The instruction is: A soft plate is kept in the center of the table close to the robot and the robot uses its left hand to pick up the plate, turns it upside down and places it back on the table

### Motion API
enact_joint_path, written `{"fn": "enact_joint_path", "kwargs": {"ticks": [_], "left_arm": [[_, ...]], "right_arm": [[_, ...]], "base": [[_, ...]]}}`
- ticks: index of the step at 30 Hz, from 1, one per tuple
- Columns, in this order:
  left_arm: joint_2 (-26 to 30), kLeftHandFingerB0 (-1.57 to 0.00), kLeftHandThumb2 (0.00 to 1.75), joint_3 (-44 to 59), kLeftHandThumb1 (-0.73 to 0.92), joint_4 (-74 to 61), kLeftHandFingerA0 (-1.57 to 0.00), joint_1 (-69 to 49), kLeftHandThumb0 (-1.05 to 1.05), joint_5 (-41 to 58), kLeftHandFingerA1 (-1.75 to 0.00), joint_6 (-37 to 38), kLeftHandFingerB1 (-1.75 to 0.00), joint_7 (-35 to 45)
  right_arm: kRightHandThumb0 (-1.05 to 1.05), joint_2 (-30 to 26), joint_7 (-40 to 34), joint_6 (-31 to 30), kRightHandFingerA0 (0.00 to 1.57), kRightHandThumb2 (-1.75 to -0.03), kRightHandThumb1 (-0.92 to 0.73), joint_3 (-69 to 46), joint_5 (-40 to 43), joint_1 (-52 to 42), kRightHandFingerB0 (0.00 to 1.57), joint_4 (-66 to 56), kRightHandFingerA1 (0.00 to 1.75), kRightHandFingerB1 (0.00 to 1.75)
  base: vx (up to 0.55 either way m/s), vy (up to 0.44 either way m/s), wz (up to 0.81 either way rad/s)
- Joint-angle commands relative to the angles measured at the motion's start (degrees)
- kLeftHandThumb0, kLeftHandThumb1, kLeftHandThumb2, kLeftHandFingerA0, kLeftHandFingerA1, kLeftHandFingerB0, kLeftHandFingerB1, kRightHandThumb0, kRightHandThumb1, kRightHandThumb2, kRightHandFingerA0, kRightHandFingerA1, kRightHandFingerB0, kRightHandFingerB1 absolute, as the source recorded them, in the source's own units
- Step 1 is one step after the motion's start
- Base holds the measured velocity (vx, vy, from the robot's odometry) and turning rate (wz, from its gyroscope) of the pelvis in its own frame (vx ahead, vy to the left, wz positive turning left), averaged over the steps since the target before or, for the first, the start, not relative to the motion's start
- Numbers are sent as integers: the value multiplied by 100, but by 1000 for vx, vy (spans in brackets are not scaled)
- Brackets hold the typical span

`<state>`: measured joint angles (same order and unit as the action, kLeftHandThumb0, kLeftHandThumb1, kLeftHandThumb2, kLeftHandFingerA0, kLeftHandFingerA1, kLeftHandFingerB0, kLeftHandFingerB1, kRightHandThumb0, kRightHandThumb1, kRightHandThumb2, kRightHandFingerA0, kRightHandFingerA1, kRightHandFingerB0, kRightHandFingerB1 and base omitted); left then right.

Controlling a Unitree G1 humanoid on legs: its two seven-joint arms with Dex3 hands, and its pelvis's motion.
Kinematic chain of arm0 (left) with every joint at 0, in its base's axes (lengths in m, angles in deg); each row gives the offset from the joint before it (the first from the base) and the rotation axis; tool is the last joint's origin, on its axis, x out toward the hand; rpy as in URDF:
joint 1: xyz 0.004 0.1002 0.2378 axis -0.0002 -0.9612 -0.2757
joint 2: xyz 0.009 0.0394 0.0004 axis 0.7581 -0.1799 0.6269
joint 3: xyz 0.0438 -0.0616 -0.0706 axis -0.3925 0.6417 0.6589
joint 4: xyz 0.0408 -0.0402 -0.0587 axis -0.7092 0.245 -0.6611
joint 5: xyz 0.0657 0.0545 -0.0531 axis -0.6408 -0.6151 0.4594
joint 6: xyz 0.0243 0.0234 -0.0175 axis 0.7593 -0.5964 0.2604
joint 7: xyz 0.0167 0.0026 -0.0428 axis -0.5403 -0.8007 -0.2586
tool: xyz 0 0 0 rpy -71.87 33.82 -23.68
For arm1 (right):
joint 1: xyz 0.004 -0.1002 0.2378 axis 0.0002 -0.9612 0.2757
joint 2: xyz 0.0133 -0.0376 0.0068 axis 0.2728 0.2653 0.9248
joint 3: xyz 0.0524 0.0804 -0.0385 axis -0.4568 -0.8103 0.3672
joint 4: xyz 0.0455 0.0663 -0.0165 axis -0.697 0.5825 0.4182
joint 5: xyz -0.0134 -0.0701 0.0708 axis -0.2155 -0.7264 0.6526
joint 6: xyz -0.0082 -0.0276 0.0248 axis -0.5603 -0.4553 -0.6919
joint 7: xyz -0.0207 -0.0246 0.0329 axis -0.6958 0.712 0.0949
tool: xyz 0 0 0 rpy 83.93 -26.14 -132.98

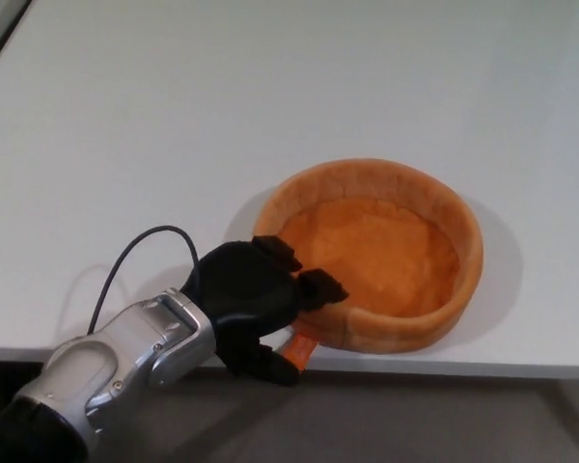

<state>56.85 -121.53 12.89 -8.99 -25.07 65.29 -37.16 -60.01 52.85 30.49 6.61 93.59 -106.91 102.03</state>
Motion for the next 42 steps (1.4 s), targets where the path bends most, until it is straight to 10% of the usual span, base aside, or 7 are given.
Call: {"fn": "enact_joint_path", "kwargs": {"ticks": [1, 16, 19, 22, 24, 29, 42], "left_arm": [[117, -28, 81, -339, 66, 139, -34, 245, -94, -709, -45, -341, -37, -82], [78, -49, 59, -1374, 63, 153, -80, 718, -65, -2169, -66, -1179, -39, -998], [-7, -87, 61, -1441, 57, 245, -98, 604, -48, -2233, -147, -1337, -67, -1425], [-110, -109, 93, -1301, 50, 320, -134, 546, -38, -1934, -145, -1302, -128, -1426], [-172, -87, 68, -1164, 77, 311, -103, 498, -34, -1689, -174, -1275, -161, -1264], [-220, -86, 72, -914, 81, 296, -97, 471, -34, -1337, -173, -1113, -153, -1135], [-258, -87, 61, -773, 58, 404, -99, 549, -16, -1049, -171, -815, -108, -960]], "right_arm": [[-70, -38, -88, -2, 58, -66, -81, 30, -63, -13, 34, 34, 40, 34], [-77, -101, -23, 154, 49, -99, -69, 15, -33, 285, 26, 368, 52, 46], [-70, -78, 132, -13, 49, -99, -64, 21, 156, 324, 25, 443, 54, 47], [-70, -74, 97, -50, 57, -65, -79, 51, 134, 189, 34, 157, 39, 33], [-71, -67, 71, -43, 48, -100, -64, 52, 112, 153, 25, 85, 54, 47], [-70, -65, 155, 41, 57, -65, -79, 36, 180, 221, 34, 204, 39, 33], [-69, -100, -23, 24, 49, -100, -65, 36, 0, 180, 26, 159, 55, 48]], "base": [[0, 0, 0], [0, 0, 0], [0, 0, 0], [0, 0, 0], [0, 0, 0], [0, 0, 0], [0, 0, 0]]}}
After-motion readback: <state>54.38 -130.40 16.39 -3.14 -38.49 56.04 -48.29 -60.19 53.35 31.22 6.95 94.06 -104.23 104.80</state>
